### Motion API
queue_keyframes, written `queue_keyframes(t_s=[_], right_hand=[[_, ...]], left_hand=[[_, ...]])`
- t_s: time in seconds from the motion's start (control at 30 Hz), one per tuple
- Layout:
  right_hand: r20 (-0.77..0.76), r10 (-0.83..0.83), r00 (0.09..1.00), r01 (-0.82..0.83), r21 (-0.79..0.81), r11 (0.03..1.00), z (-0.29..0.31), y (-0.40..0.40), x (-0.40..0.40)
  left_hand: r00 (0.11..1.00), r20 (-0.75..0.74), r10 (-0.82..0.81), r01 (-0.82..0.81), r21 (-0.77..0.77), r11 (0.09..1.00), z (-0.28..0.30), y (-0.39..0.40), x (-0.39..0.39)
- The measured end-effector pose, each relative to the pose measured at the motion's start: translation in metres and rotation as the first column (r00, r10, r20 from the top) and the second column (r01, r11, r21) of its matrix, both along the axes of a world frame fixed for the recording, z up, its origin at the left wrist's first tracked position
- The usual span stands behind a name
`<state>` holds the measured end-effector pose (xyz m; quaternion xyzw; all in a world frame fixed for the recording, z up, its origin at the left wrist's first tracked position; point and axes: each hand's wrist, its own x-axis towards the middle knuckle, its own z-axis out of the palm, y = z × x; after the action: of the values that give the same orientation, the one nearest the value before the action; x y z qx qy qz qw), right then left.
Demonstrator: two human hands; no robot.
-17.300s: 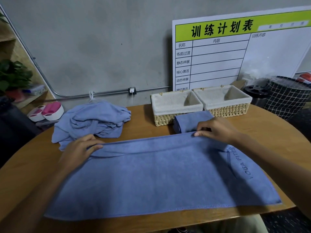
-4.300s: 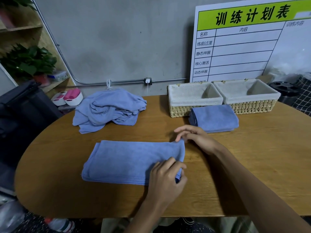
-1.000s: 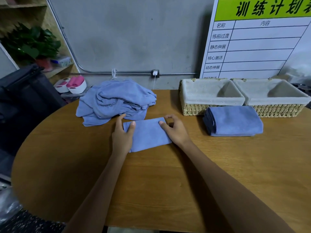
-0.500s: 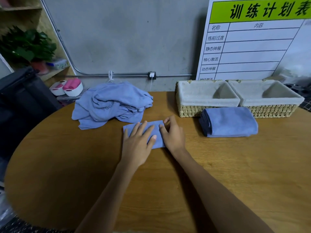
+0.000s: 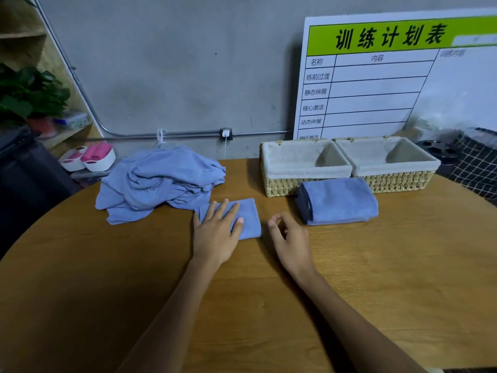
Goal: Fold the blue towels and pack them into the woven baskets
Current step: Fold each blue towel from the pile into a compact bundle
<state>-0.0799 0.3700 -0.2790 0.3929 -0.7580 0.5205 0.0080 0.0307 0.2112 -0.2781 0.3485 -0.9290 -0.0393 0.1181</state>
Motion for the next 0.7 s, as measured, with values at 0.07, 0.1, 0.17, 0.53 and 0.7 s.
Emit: queue_keyframes(t_s=[0.07, 0.1, 0.17, 0.53, 0.7], right_hand=[[-0.015, -0.002, 1.000, 0.002, -0.012, 1.000, -0.001, 0.021, -0.004], [-0.033, -0.010, 0.999, 0.009, -0.003, 1.000, -0.002, 0.031, -0.008], [-0.069, -0.023, 0.997, 0.026, 0.031, 0.999, -0.004, 0.047, -0.017], [-0.070, -0.086, 0.994, 0.094, 0.128, 0.987, -0.006, 0.060, -0.044], [-0.065, -0.103, 0.993, 0.112, 0.145, 0.983, -0.007, 0.057, -0.044]], left_hand=[[0.999, 0.000, -0.041, 0.041, 0.015, 0.999, 0.000, 0.012, -0.022], [0.998, -0.001, -0.063, 0.063, 0.008, 0.998, 0.000, 0.019, -0.033], [0.995, -0.005, -0.099, 0.099, 0.003, 0.995, 0.000, 0.032, -0.054], [0.989, -0.009, -0.148, 0.148, 0.011, 0.989, -0.001, 0.043, -0.095], [0.990, -0.014, -0.142, 0.141, -0.009, 0.990, -0.003, 0.044, -0.102]])
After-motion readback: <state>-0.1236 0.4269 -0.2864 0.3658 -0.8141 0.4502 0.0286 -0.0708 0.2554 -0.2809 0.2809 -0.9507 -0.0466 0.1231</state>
